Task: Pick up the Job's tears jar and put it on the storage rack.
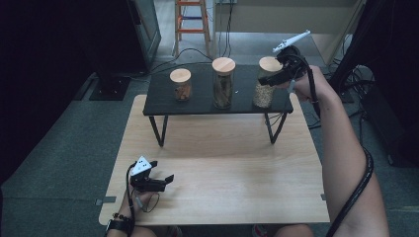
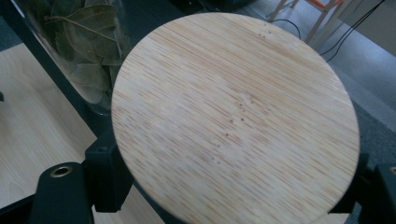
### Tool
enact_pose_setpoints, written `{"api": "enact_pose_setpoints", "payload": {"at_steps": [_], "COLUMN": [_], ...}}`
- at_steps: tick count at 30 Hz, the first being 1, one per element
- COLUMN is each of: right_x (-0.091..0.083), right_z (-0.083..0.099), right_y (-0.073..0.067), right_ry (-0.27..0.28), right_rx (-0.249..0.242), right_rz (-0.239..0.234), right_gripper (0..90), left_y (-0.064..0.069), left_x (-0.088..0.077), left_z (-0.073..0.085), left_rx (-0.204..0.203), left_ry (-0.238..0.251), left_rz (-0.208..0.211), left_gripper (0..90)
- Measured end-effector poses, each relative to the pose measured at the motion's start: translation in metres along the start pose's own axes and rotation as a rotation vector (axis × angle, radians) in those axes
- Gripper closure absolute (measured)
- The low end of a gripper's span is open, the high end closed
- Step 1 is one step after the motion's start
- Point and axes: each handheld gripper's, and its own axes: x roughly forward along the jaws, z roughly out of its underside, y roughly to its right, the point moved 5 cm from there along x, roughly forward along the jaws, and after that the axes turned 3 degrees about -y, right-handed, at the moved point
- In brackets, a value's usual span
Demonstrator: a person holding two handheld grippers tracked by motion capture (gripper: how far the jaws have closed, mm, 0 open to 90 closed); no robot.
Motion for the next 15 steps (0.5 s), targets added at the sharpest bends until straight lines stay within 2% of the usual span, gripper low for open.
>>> {"api": "enact_pose_setpoints", "payload": {"at_steps": [3, 5, 15], "right_x": [0.0015, 0.0011, -0.0062], "right_z": [-0.0012, -0.0008, 0.0045], "right_y": [-0.0045, -0.0055, -0.0072], "right_ry": [-0.017, -0.016, -0.001], "right_rx": [-0.013, 0.002, 0.009], "right_rz": [0.017, 0.023, 0.027], "right_gripper": [9.9, 1.5, 0.0], "left_y": [-0.0001, -0.0001, -0.0002], "left_x": [-0.0001, -0.0001, -0.0009], "left_z": [0.0002, 0.0002, 0.0008], "left_rx": [-0.001, 0.0, -0.006], "left_ry": [0.001, 0.001, 0.007], "left_rz": [0.0, 0.0, -0.003], "left_gripper": [2.2, 2.2, 2.2]}}
